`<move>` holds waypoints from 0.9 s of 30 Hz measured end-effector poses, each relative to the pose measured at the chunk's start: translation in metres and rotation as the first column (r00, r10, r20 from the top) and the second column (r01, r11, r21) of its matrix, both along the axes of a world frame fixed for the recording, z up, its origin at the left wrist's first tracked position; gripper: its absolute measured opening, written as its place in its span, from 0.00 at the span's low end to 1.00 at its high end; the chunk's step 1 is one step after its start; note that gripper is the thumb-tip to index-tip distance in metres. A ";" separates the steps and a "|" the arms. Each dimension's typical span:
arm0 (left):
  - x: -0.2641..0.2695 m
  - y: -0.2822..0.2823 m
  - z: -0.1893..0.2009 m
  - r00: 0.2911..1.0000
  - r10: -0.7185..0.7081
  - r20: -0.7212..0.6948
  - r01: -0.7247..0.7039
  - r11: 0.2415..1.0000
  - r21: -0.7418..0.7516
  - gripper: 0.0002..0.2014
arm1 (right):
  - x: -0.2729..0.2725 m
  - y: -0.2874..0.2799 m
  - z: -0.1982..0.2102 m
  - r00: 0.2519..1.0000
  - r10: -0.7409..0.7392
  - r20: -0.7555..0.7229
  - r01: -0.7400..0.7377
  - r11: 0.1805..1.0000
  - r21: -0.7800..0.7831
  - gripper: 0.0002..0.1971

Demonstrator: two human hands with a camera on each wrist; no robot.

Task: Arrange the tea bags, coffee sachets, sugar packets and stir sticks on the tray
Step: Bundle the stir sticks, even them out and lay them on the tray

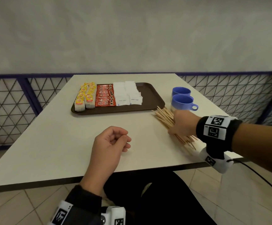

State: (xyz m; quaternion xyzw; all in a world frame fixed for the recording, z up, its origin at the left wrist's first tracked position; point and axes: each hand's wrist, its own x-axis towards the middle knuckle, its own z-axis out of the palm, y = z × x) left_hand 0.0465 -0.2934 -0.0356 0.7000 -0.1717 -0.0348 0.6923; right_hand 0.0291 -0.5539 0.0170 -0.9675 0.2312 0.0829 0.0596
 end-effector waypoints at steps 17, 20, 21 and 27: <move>-0.011 -0.017 -0.012 0.734 -0.271 0.623 -0.187 0.801 0.568 0.17 | -0.039 0.013 0.013 0.914 0.395 -0.091 -0.393 0.919 0.046 0.15; -0.011 -0.028 -0.011 0.658 -0.391 0.644 -0.290 0.658 0.695 0.32 | -0.029 0.020 0.012 0.874 0.481 -0.069 -0.478 0.876 0.056 0.13; -0.009 -0.032 -0.010 0.657 -0.421 0.626 -0.318 0.597 0.736 0.36 | -0.027 0.022 0.011 0.855 0.516 -0.057 -0.513 0.857 0.051 0.12; 0.010 -0.044 -0.013 0.775 -0.431 0.461 -0.292 0.403 0.867 0.31 | -0.015 0.027 0.002 0.762 0.646 0.045 -0.647 0.762 0.021 0.16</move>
